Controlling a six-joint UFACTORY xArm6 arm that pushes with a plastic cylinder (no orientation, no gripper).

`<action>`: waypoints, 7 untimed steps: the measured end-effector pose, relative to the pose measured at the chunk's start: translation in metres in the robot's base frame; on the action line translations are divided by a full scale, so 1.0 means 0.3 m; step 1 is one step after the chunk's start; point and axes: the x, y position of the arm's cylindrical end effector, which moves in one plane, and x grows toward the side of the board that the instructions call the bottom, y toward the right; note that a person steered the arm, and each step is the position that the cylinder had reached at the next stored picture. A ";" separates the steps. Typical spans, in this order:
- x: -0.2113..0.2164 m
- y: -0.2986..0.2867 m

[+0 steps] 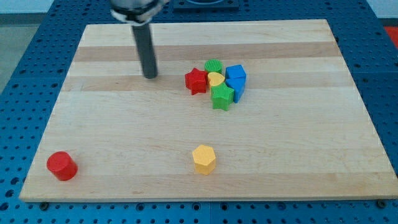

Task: Push the red star into the yellow heart

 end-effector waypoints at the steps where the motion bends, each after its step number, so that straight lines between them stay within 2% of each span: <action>1: 0.050 -0.212; 4: 0.358 -0.531; 5: 0.373 -0.533; 7: 0.636 -0.530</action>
